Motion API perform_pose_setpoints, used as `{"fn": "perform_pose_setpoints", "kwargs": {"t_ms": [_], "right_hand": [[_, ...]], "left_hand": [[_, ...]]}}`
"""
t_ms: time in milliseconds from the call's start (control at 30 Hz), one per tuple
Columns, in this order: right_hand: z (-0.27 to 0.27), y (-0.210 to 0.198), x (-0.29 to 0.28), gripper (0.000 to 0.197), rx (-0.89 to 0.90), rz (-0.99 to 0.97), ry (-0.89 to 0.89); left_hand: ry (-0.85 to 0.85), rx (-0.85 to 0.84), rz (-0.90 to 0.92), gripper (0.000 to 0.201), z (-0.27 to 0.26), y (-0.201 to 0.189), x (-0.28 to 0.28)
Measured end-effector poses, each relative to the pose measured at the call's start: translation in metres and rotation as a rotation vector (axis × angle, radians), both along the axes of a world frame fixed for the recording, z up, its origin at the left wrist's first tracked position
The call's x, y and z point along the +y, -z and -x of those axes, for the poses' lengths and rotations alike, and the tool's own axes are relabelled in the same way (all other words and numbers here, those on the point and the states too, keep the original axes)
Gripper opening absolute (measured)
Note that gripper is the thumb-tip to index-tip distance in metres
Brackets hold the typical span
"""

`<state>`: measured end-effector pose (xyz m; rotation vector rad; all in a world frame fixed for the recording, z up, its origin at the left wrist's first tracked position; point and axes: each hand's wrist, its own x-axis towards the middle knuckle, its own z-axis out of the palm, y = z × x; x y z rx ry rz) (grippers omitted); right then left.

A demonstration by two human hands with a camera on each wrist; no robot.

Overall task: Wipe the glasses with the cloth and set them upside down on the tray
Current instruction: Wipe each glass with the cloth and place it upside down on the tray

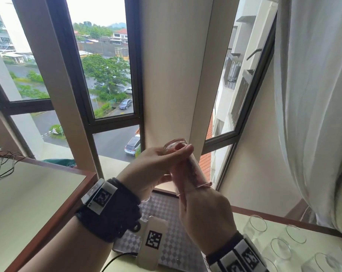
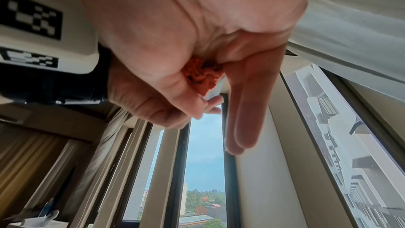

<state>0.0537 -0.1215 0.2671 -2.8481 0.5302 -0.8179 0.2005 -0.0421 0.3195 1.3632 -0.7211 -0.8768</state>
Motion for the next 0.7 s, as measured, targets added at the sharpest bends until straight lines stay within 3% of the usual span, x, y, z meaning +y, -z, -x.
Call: {"fn": "perform_pose_setpoints", "kwargs": {"t_ms": [133,167,233,300,367,433,467,533,567,600,633,700], "right_hand": [[-0.002,-0.005,0.004,0.034,-0.024,-0.15,-0.034],[-0.001,-0.01,0.005,0.04,-0.067,-0.31,-0.11],[0.005,-0.026,0.009,0.055,-0.164,-0.857,-0.399],[0.009,-0.042,0.018,0.066,-0.221,-1.348,-0.706],[0.008,-0.041,0.019,0.068,-0.262,-1.512,-0.801],[0.003,-0.025,0.009,0.055,-0.266,-1.445,-0.575],[0.0,-0.016,0.002,0.042,-0.249,-1.28,-0.403],[-0.005,0.0,-0.013,0.012,-0.122,-0.576,-0.145],[-0.009,0.006,-0.016,0.011,-0.022,-0.247,-0.086],[-0.01,0.008,-0.015,0.018,0.06,-0.068,-0.066],[-0.014,0.009,-0.013,0.027,0.127,-0.021,-0.042],[-0.016,0.002,-0.006,0.04,0.12,-0.191,-0.066]], "left_hand": [[0.027,0.014,0.08,0.058,-0.009,0.001,0.0],[0.081,0.085,0.135,0.062,-0.011,0.005,0.001],[0.225,0.269,0.297,0.072,-0.013,0.013,0.003],[0.369,0.389,0.438,0.069,-0.012,0.021,0.005],[0.35,0.335,0.447,0.07,-0.012,0.024,0.003],[0.204,0.218,0.376,0.08,-0.011,0.022,0.0],[0.119,0.157,0.322,0.077,-0.012,0.02,-0.001],[-0.015,0.041,0.17,0.062,-0.014,0.02,-0.004],[-0.06,0.011,0.09,0.062,-0.014,0.021,-0.007],[-0.106,-0.011,0.019,0.067,-0.014,0.023,-0.009],[-0.141,-0.028,-0.028,0.071,-0.015,0.026,-0.011],[-0.152,-0.021,-0.037,0.071,-0.019,0.03,-0.009]]}}
